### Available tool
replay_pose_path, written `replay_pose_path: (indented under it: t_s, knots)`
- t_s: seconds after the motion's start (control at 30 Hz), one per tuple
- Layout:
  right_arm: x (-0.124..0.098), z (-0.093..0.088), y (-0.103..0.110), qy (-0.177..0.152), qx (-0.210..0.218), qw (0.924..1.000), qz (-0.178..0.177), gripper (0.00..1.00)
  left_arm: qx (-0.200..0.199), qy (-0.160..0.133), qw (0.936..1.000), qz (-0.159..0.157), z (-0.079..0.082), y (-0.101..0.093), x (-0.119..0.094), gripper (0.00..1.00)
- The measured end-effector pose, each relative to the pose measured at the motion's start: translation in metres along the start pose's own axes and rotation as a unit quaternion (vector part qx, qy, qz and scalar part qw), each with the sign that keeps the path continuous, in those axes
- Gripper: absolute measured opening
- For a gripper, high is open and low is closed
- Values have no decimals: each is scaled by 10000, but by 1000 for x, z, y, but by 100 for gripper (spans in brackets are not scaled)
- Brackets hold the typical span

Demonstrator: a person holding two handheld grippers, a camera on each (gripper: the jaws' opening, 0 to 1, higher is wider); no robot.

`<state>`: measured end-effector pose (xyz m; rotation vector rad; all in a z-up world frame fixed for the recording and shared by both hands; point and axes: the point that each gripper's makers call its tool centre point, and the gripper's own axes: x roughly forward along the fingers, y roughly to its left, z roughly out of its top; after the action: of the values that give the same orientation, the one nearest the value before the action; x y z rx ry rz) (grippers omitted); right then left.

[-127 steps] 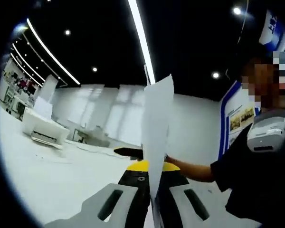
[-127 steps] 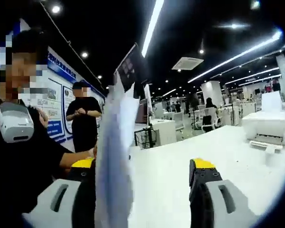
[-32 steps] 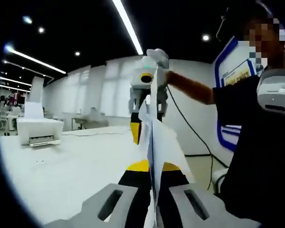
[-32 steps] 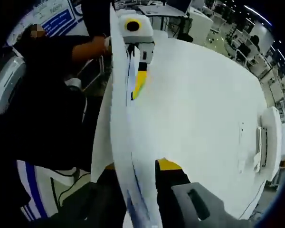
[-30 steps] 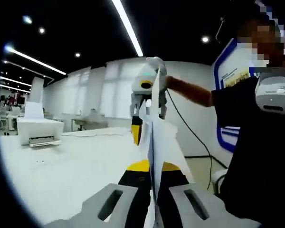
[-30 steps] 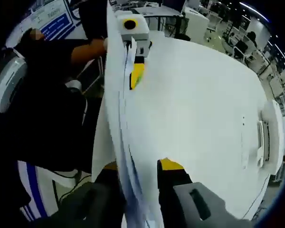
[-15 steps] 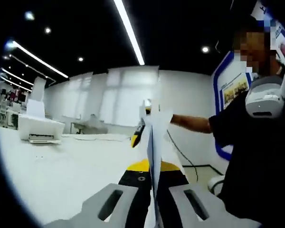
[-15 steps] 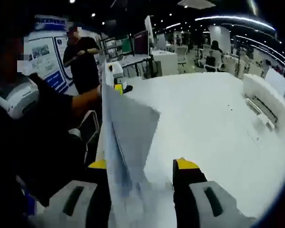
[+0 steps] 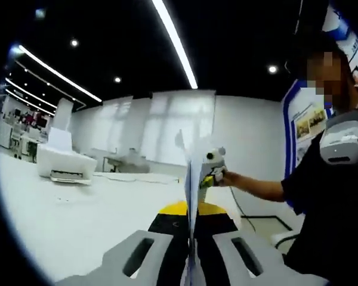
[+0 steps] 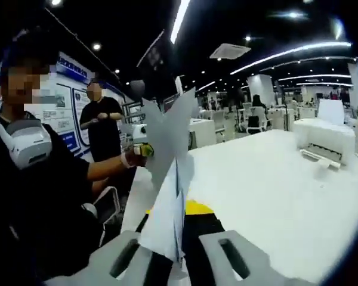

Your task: Organize the stack of printing papers by aligning and flattening the scattered papers on the table

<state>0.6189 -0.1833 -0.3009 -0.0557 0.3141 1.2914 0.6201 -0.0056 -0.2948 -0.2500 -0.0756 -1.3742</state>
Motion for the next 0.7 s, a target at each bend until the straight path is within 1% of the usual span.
replay_pose_path:
  t_s: [0.07, 0.1, 0.17, 0.23, 0.3, 0.33, 0.37, 0.4, 0.43, 0.47, 0.5, 0.53, 0.57, 0.6, 0.63, 0.67, 0.7]
  knots:
    - [0, 18, -1, -34, -21, 10000, -51, 0, -68, 2, 10000, 37, 3, 0, 0, 6]
    - [0, 24, -5, 94, -287, 9995, -135, 0, 20, -29, 10000, 44, 5, 0, -1, 6]
    - [2, 30, -5, 152, -368, 9991, -139, 0, 155, -49, 9999, 50, 7, 2, -2, 6]
    - [3, 34, -5, 155, -438, 9988, -144, 0, 132, -86, 9999, 62, 9, 5, -4, 6]
    - [4, 37, -5, 141, -623, 9978, -162, 0, 144, -153, 9997, 87, 9, 10, -6, 6]
    - [5, 38, -5, 130, -684, 9975, -146, 0, 39, -186, 9998, 78, 8, 12, -8, 6]
    - [6, 37, -1, -29, -743, 9972, -6, 2, -203, -194, 9996, 43, 3, 11, -9, 10]
    - [11, 31, 4, -235, -482, 9984, 193, 13, -516, -176, 9985, 38, -4, 11, -9, 17]
    - [15, 5, 2, 19, 72, 9996, 267, 20, -840, -157, 9962, 150, -14, 17, -10, 23]
    - [18, -14, -5, 188, 243, 9993, 228, 23, -741, -94, 9971, 110, -22, 17, -10, 23]
    - [20, -24, -11, 252, 195, 9994, 166, 20, -717, -33, 9974, 107, -27, 18, -10, 18]
    - [25, -33, -16, 198, 5, 9997, 125, 15, -605, 4, 9981, 99, -33, 20, -10, 13]
    - [26, -36, -18, 170, -16, 9998, 131, 9, -590, -19, 9982, 100, -33, 21, -10, 9]
    - [27, -35, -19, 67, -58, 9999, 106, 8, -599, -38, 9981, 103, -32, 22, -9, 8]
    - [27, -33, -19, -2, 19, 9999, 117, 6, -630, -40, 9979, 117, -31, 24, -10, 7]
    - [27, -31, -18, -44, 91, 9998, 150, 2, -605, -83, 9981, 112, -28, 23, -10, 6]
    - [25, -24, -18, -26, 50, 9999, 98, 0, -568, -123, 9982, 113, -21, 22, -9, 6]
